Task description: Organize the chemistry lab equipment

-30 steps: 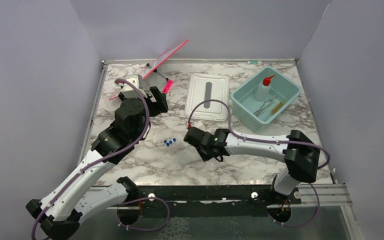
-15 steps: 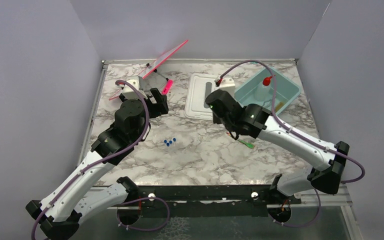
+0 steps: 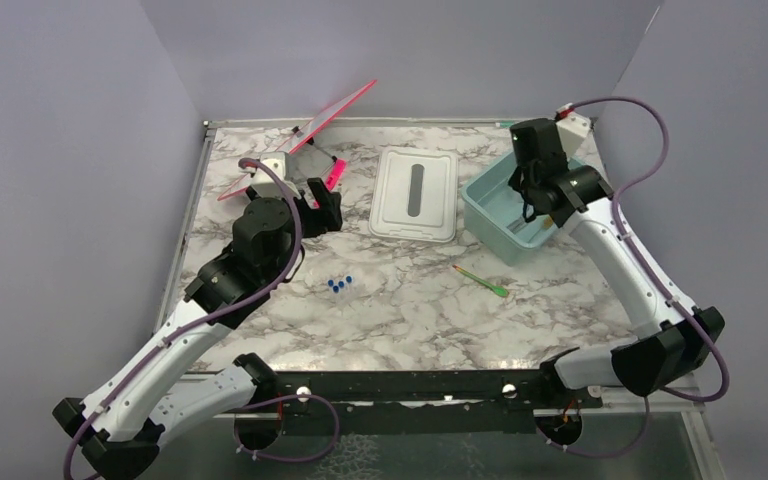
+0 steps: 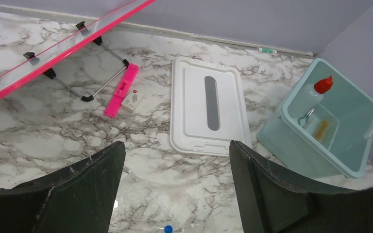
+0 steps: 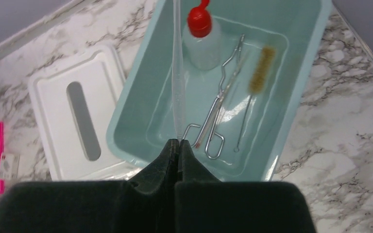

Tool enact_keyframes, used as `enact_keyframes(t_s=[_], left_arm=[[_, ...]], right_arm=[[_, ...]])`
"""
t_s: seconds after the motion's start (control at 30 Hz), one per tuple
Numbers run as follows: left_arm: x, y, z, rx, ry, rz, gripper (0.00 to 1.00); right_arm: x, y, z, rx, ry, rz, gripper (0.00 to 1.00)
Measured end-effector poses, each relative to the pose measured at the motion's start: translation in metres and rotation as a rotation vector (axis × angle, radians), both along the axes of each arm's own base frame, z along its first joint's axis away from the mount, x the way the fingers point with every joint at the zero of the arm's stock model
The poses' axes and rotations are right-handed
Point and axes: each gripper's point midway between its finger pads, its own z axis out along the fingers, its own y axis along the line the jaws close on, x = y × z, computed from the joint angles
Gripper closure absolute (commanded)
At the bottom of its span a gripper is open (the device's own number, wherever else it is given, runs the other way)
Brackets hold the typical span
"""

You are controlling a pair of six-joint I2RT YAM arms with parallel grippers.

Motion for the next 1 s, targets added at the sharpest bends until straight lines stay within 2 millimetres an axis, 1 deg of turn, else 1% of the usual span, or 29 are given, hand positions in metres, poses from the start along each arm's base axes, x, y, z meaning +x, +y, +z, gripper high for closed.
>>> enact_keyframes(t_s=[0.1,0.17,0.23,0.33,0.4,0.47,0.6,0.77,0.83,0.9,1.0], left_arm=[[0.0,-0.002,-0.002,0.002,0.005,-0.01,0.19],[0.0,-0.003,-0.002,0.002,0.007,-0.016,0.19],[0.0,-0.004,-0.002,0.001,0.007,-0.017,0.19],[0.0,-0.004,-0.002,0.002,0.008,-0.017,0.19],[0.0,-0.004,-0.002,0.002,0.008,-0.017,0.19],[0.0,-0.004,-0.002,0.004,0.008,-0.017,0.19],[0.0,-0.003,-0.004,0.025,0.009,-0.018,0.19],[0.0,0.002,-0.01,0.068,0.022,-0.007,0.19],[0.0,0.004,-0.01,0.075,0.021,0.001,0.19],[0.0,0.006,-0.009,0.076,0.017,0.01,0.19],[0.0,0.009,-0.007,0.074,0.012,0.02,0.19]], right_arm=[[0.01,-0.031,-0.008,0.044,0.001,-0.118,0.99],[0.014,-0.049,-0.02,0.074,0.003,-0.183,0.99],[0.016,-0.061,-0.036,0.106,0.021,-0.23,0.99],[0.022,-0.072,-0.061,0.154,0.069,-0.283,0.99],[0.029,-0.075,-0.078,0.182,0.103,-0.312,0.99],[0.034,-0.074,-0.098,0.208,0.137,-0.325,0.99],[0.038,-0.068,-0.135,0.241,0.211,-0.335,0.99],[0.043,-0.062,-0.172,0.259,0.29,-0.364,0.99],[0.043,-0.061,-0.184,0.259,0.319,-0.374,0.97],[0.043,-0.061,-0.191,0.26,0.332,-0.382,0.93],[0.043,-0.061,-0.194,0.265,0.334,-0.391,0.82]])
